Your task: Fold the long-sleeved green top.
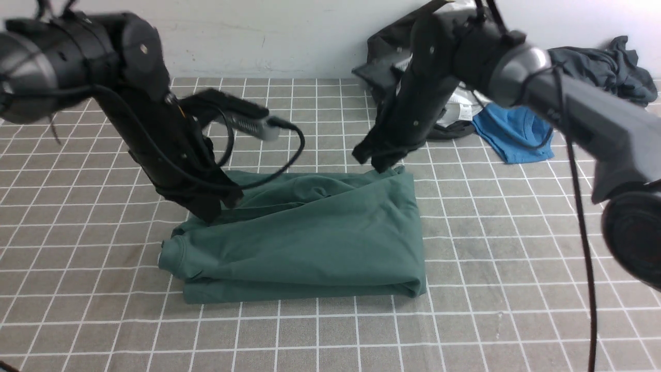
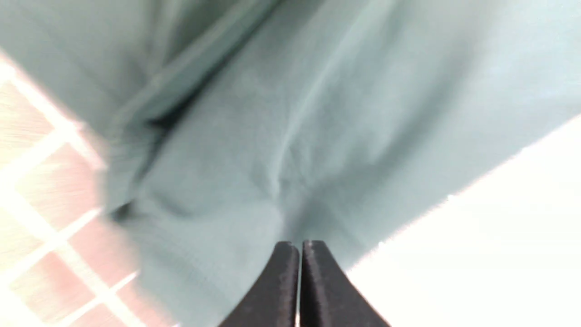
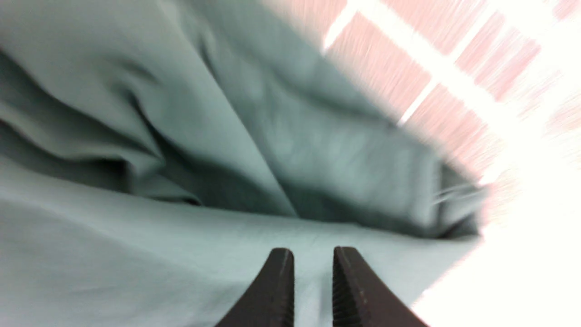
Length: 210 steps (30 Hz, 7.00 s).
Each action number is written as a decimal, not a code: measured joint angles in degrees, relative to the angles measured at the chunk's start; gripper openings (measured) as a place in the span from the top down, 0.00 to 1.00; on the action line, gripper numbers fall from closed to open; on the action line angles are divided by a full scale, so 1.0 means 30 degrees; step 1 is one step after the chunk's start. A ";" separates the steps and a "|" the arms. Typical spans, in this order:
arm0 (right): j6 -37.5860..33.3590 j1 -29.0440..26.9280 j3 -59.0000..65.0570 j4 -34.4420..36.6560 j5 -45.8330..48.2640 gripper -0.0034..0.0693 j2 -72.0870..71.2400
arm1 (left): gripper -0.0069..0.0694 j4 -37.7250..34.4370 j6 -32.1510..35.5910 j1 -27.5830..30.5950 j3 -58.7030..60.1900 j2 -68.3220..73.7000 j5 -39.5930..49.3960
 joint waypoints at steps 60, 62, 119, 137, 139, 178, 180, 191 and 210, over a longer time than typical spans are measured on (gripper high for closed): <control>-0.0291 0.0000 2.7686 0.2969 -0.9996 0.79 -3.4201 | 0.92 0.3471 -0.4370 0.0000 1.8305 -3.0166 -0.5894; -0.0291 0.0000 2.7686 0.2969 -0.9772 0.79 -3.4201 | 0.92 0.3471 -0.4370 0.0000 1.8305 -3.0166 -0.5894; 0.7252 -0.9190 4.3312 -0.2283 -1.7151 0.97 -4.4045 | 0.92 0.3471 -0.4370 0.0000 1.8305 -3.0166 -0.5854; 0.7252 -0.9190 4.3312 -0.2300 -1.7148 0.97 -4.4045 | 0.92 0.3583 -0.4370 0.1999 2.3310 -3.1509 -1.5449; 0.7252 -0.9190 4.3312 -0.2300 -1.7148 0.97 -4.4045 | 0.92 0.3583 -0.4370 0.2457 2.4184 -3.1911 -1.6585; 0.7216 -0.9190 4.3312 -0.2352 -1.7113 0.97 -4.4045 | 0.92 0.2718 -0.4953 0.4086 2.8311 -3.3434 -1.4459; 0.7088 -0.9190 4.3312 -0.2352 -1.7113 0.97 -4.4045 | 0.92 0.2718 -0.4953 0.4086 2.8311 -3.3434 -1.4459; 0.6932 -0.9190 4.3312 -0.2352 -1.7113 0.97 -4.4045 | 0.92 0.2718 -0.4953 0.4086 2.8311 -3.3434 -1.4459; 0.6932 -0.9190 4.3312 -0.2352 -1.7113 0.97 -4.4045 | 0.92 0.2718 -0.4953 0.4086 2.8311 -3.3434 -1.4459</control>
